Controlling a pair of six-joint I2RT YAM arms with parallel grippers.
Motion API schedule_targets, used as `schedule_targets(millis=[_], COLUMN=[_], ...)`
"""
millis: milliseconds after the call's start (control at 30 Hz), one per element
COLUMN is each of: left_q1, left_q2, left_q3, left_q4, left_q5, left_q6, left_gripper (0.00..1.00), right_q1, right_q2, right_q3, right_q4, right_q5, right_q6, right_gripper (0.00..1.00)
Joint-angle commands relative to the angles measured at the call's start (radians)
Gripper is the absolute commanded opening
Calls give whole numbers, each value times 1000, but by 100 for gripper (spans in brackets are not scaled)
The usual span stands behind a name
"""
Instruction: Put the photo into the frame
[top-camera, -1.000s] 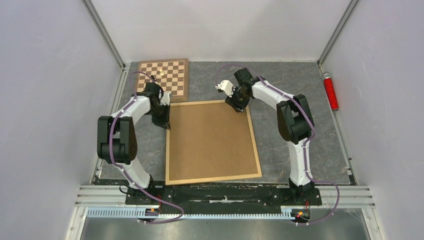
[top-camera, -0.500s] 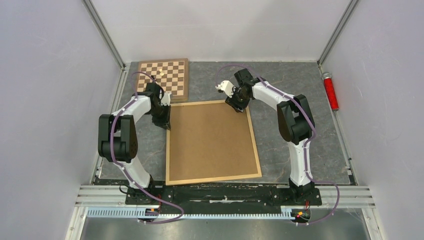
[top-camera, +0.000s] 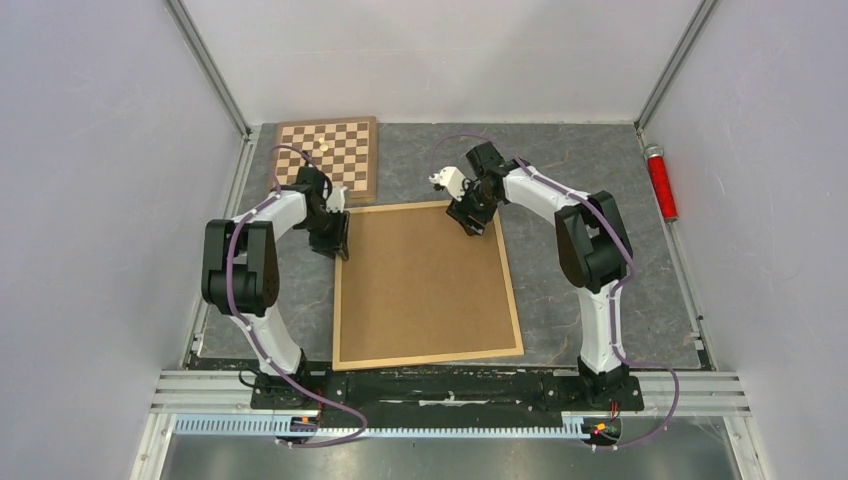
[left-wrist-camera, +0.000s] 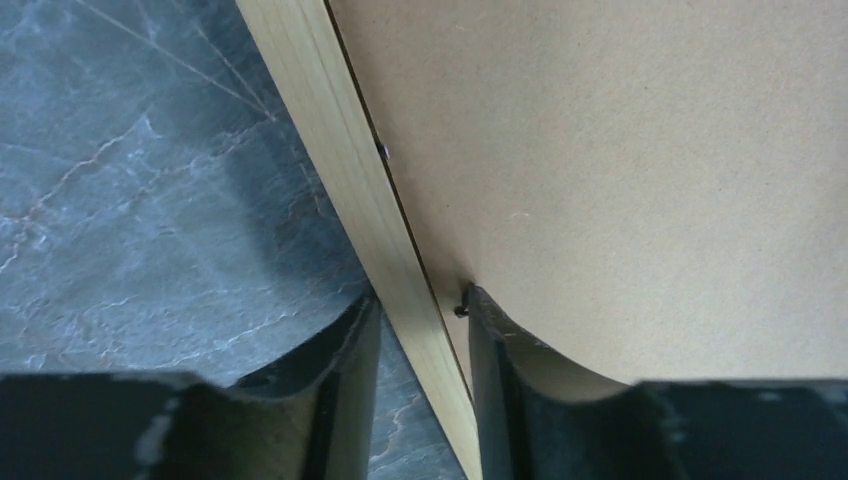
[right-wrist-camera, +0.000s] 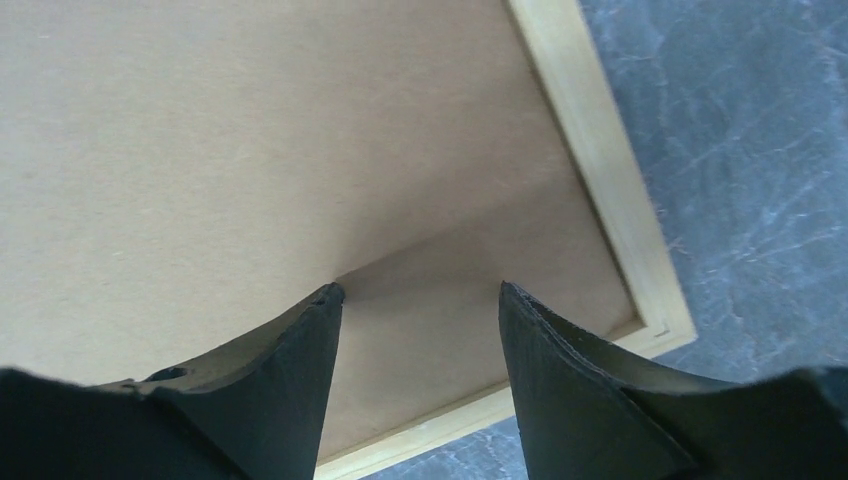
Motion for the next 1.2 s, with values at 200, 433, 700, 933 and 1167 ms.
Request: schedule_targets(millis=[200,433,700,933,1167], left_q1=[-22,-22,-22,-22,-23], left_q2=[-14,-68,-118,-130,-153], left_q3=[3,12,31,53,72], left_q4=[99,69,43,23,0], left_q5=[55,59,61,52,52], left_q6=[21,18,15,9,-6], left_gripper=[59,72,79,81,82], right_q1=[13,14,89,194,218], right_q2=[-206,-328,-520,-673,-629], right_q3=[-120,-308,-564,-778,-889], right_q4=[-47,-79,-90,-25,46], right_q5=[-133,-175,-178,-63,-12], right_q6=[-10,-130,-269,-271,-274], right_gripper=[63,62,62,62,56])
